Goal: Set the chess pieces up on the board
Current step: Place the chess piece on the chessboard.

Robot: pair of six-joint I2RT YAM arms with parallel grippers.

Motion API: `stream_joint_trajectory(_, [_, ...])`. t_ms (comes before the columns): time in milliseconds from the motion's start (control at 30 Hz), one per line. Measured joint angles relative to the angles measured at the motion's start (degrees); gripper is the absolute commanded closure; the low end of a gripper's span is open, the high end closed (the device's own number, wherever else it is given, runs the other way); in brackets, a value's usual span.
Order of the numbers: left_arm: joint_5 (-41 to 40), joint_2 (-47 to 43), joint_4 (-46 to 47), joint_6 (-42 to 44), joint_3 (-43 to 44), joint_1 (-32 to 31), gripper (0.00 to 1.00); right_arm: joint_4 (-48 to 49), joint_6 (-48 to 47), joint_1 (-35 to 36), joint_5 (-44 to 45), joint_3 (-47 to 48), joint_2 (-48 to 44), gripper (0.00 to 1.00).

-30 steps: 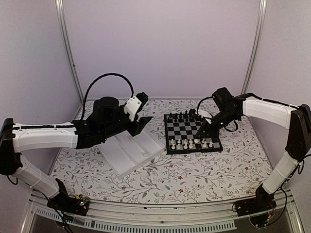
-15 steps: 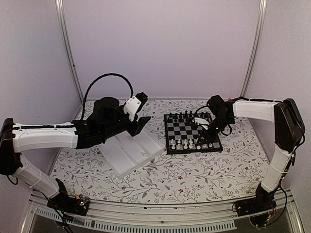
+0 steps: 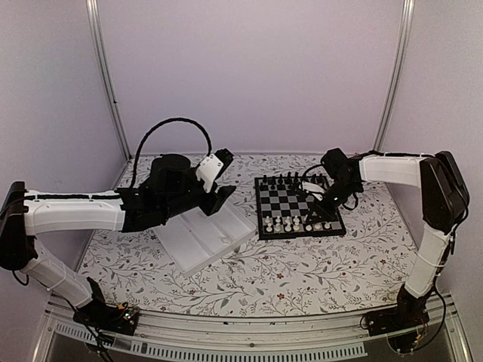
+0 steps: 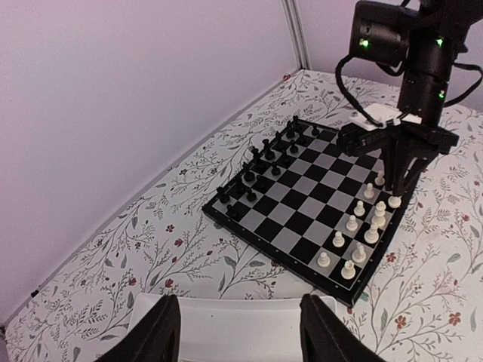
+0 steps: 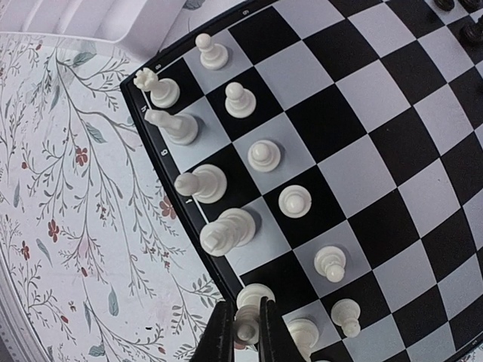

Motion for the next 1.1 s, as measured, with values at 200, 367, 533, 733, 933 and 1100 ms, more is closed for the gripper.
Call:
stream_joint_trajectory(200, [-0.22,0.09,-0.07,0.02,0.02,-0.09,0.45,0.35,0.13,-0.20,0.13,0.00,0.85,0.91])
stream_joint_trajectory(367, [-0.24,0.81,-0.09,0.02,0.22,-0.24,0.45,1.09,0.20,-0.42,0.13,0.11,1.20,0.90])
stream_joint_trajectory(533, [-0.26,1.31,-0.35,0.02,0.24,-0.28,0.45,1.46,0.31,-0.52,0.17,0.20,1.38,0.86])
stream_joint_trajectory(733, [-0.24,1.53,-0.44,0.02,0.33,-0.28,0.45,1.95,0.48,-0.55,0.55,0.24,1.46,0.77])
stream_joint_trajectory(933, [-0.28,1.55,-0.59,0.02,0.33,-0.28,0.45,1.66,0.81,-0.59,0.44,0.48,1.46,0.68])
stream_joint_trajectory(1100, [-1.62,2.43,-1.22,-0.57,0.87,-0.31,0.44,-0.72,1.05,-0.59,-0.98,3.19,0.92,0.63])
